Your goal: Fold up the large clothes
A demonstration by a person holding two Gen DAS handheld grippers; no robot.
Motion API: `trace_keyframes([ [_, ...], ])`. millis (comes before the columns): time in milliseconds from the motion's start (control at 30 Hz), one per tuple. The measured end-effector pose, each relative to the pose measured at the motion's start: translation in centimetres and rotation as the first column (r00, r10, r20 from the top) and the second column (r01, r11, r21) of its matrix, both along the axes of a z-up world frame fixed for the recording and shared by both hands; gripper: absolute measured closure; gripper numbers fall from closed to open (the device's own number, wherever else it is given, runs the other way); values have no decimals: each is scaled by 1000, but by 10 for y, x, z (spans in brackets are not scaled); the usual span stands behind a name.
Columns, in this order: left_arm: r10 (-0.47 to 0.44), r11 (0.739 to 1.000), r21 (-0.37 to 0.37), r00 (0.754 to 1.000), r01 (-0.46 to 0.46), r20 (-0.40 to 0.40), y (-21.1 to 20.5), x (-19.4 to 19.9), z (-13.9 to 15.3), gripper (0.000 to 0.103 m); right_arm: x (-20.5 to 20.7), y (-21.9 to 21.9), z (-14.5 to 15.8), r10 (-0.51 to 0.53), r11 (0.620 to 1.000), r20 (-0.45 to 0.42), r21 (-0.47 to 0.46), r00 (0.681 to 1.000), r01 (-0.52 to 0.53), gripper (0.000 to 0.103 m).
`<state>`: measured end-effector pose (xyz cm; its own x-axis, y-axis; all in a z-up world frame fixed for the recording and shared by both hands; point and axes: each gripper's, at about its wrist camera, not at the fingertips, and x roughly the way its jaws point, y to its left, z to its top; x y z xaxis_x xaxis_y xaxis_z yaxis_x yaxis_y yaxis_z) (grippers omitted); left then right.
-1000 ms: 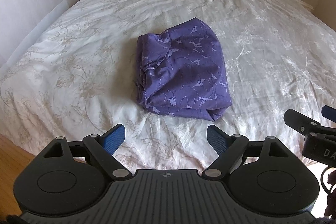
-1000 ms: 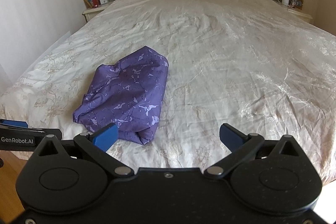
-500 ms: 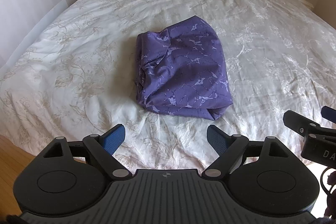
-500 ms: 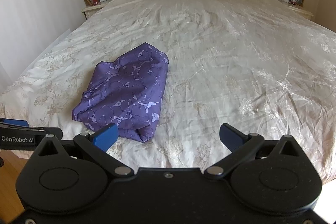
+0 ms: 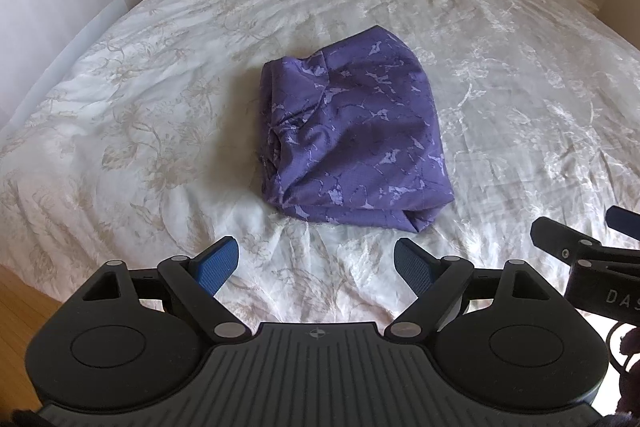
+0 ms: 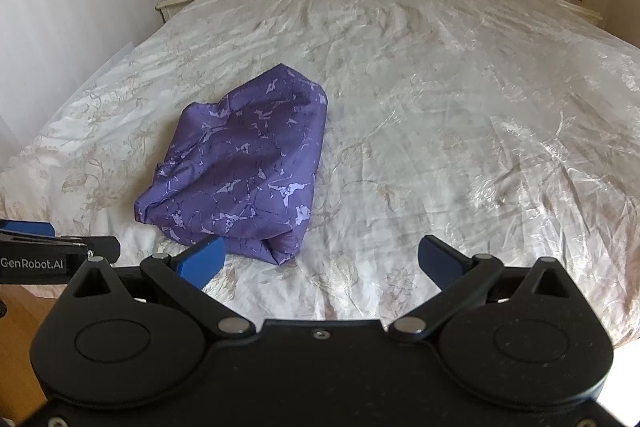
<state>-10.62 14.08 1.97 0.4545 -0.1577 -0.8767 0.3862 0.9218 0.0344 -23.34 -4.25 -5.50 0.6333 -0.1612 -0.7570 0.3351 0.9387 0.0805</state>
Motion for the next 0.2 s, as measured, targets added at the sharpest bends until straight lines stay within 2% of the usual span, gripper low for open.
trace_keyframes([
  [200,1,1000,1,999,-1,-41,0,23,-12,18,22,-2,-11,1,1000,-39,16,999,-1,1],
])
